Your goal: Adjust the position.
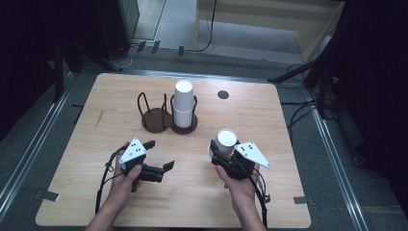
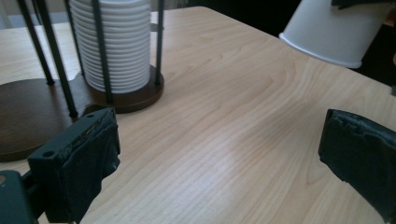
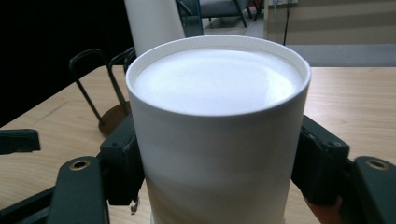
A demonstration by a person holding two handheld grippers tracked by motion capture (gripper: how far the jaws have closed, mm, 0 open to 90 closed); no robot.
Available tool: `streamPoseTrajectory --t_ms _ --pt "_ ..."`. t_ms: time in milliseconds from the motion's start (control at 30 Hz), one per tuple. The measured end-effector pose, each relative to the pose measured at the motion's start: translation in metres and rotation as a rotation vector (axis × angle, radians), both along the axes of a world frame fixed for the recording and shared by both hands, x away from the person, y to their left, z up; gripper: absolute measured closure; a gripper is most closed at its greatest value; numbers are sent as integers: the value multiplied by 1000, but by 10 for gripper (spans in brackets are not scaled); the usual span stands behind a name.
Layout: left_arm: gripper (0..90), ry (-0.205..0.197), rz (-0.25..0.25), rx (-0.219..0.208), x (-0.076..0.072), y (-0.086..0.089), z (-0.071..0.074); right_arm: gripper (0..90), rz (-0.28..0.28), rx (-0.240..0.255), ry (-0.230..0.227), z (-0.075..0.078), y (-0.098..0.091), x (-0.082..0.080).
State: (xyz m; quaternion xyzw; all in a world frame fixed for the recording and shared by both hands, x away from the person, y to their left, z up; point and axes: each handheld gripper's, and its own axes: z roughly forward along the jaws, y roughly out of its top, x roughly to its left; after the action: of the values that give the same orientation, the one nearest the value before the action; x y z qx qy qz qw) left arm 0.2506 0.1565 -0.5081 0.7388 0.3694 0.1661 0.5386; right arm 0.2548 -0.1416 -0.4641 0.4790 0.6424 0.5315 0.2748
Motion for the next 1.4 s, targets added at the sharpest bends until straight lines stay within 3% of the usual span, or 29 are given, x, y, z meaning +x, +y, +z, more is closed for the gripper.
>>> streamPoseTrajectory --t_ms 67,133,400,733,1067,1300,1400 --pt "0 -2 -14 -33 -3 -3 0 291 14 -5 -8 2 4 -3" --pt "0 -5 -22 -37 -3 -4 -1 291 15 -3 -10 2 5 -4" --pt "0 -19 -38 -1 -6 -20 -3 291 57 5 -16 5 14 -9" --pt "12 -40 -87 -10 -13 -33 -6 292 147 8 5 4 38 -23" --pt "12 -60 -159 5 -21 -51 -7 292 179 13 -5 6 46 -30" --pt "12 -72 -176 2 -24 -56 -8 294 200 22 5 4 50 -32" --pt "13 -106 -166 13 -27 -58 -8 295 216 17 9 1 55 -34"
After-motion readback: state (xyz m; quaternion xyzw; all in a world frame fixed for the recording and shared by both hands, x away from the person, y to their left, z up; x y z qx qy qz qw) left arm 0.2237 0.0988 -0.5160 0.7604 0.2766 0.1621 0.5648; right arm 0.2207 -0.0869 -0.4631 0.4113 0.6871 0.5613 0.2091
